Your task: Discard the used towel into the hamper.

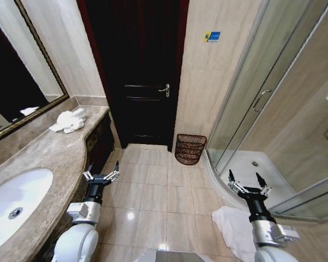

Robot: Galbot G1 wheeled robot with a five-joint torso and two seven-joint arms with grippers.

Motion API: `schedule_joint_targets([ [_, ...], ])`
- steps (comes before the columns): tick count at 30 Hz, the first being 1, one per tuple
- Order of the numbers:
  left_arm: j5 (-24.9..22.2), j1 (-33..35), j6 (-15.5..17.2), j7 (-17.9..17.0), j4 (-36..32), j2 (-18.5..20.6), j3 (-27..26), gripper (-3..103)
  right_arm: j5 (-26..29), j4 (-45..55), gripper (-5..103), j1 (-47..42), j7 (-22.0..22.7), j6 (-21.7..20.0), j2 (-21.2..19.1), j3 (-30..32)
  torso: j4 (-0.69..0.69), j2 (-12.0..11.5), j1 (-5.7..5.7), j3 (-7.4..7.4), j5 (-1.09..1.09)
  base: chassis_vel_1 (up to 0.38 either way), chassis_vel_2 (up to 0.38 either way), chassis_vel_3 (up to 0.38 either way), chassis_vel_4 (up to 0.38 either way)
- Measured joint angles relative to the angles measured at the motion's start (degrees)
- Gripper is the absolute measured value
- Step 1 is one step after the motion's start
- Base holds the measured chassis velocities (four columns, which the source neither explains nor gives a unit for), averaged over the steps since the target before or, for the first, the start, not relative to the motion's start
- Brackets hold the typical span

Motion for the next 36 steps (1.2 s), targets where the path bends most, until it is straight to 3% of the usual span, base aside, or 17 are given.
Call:
schedule_joint_targets([
  [36, 2.27, 1.23, -2.41, 0.27, 1.95, -1.65, -0.03, 100, -0.6, -1.75, 100, 0.18, -0.47, 1.26, -0.14, -0.2, 0.0, 0.0, 0.0, 0.0, 0.0, -0.052, 0.133, 0.131, -0.05],
])
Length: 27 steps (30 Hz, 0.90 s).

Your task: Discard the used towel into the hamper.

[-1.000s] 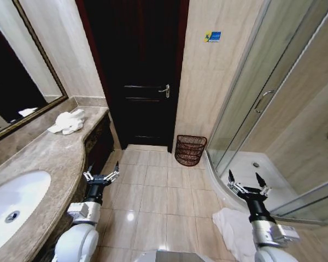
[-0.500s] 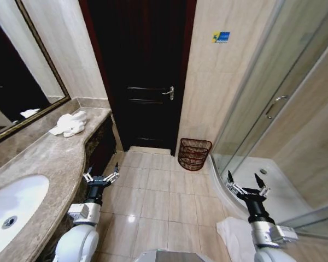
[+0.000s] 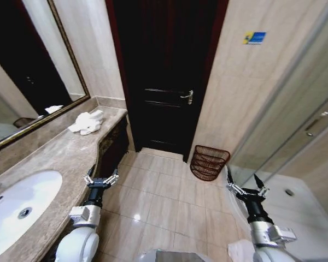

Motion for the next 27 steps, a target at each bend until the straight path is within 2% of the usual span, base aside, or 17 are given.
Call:
schedule_joint_targets([
  [27, 0.95, 0.51, -0.89, -1.14, 0.51, -1.38, 0.14, 100, -0.46, -0.63, 100, 0.05, 0.34, 0.92, -0.3, -0.14, 0.0, 0.0, 0.01, 0.0, 0.0, -0.124, 0.143, 0.14, -0.133],
])
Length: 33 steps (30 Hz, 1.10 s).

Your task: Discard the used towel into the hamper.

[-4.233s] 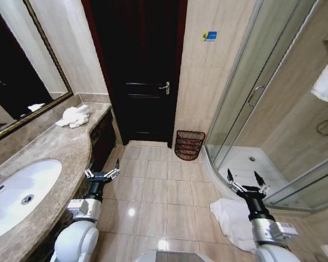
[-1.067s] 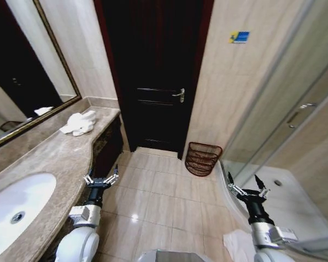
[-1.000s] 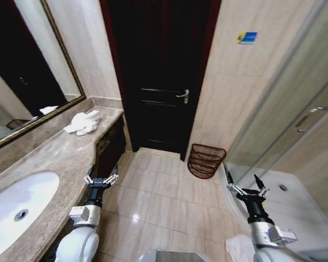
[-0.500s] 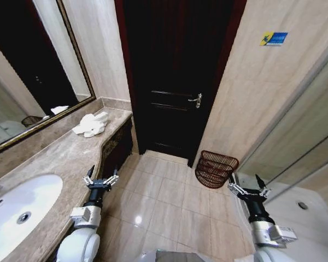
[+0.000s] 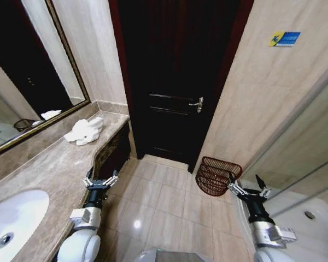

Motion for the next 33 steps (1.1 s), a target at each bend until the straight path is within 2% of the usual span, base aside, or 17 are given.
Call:
schedule_joint_targets([
  [11, -0.01, -0.37, -0.04, -0.33, 0.56, 0.04, 0.02, 100, -0.31, -0.4, 100, 1.17, -0.36, -0.47, -0.01, -0.42, 0.01, 0.0, 0.0, 0.01, 0.03, -0.077, 0.171, 0.175, -0.092],
  [14, -0.03, -0.39, -0.11, -0.5, 0.73, 0.02, 0.0, 100, -0.45, -0.46, 100, 1.16, -0.43, -0.47, 0.01, -0.43, -0.01, 0.0, 0.0, 0.0, -0.03, -0.076, 0.197, 0.213, -0.051],
  [17, -0.03, -0.48, -0.2, -0.58, 0.84, -0.02, -0.04, 100, -0.56, -0.47, 100, 1.16, -0.47, -0.47, 0.03, -0.48, 0.0, 0.0, 0.0, 0.0, 0.02, -0.047, 0.238, 0.213, -0.055],
  [33, 0.05, -0.36, -1.17, -0.6, 1.08, -0.62, -0.2, 100, -0.69, -0.34, 100, 1.33, -0.48, -0.62, -0.18, -0.53, 0.0, 0.0, -0.01, 0.0, 0.01, -0.006, 0.241, 0.242, -0.009],
])
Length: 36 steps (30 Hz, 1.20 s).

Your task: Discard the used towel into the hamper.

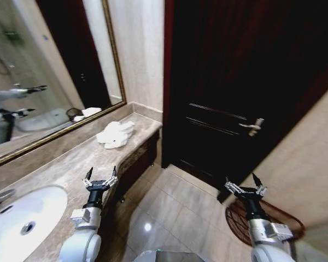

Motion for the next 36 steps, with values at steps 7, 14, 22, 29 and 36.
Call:
schedule_joint_targets([
  [7, 0.24, 0.15, -1.3, -0.29, 0.48, -0.14, -0.05, 100, -0.08, -0.17, 100, 0.06, -0.06, -0.08, -0.05, -0.14, 0.0, 0.0, 0.0, 0.0, -0.01, -0.057, 0.209, 0.186, -0.065],
  [14, 0.33, 0.21, -1.34, -0.35, 0.53, -0.14, -0.04, 100, -0.08, -0.56, 100, 0.09, -0.22, -0.03, -0.1, -0.22, -0.01, 0.0, 0.0, 0.0, -0.02, -0.123, 0.131, 0.125, -0.135],
  [22, 0.42, 0.31, -1.12, -0.09, 0.12, -0.28, 0.0, 100, -0.88, -0.62, 100, -0.04, -0.26, 0.03, -0.17, -0.57, -0.01, 0.0, 0.01, 0.0, 0.0, -0.124, 0.125, 0.147, -0.125],
  [29, 1.04, 0.2, -0.2, -0.07, -0.78, -0.76, 0.18, 100, -1.09, -0.37, 100, -0.01, -0.19, -0.23, -0.22, -1.06, -0.01, 0.0, 0.0, 0.0, 0.0, -0.123, 0.12, 0.128, -0.12],
  [36, -0.9, -0.78, 3.64, -0.33, -2.16, 2.01, 0.11, 100, 1.24, 1.9, 100, -0.47, 0.65, -5.38, -0.3, -1.43, -0.01, -0.01, 0.03, 0.01, -0.01, -0.073, 0.064, 0.039, -0.037],
])
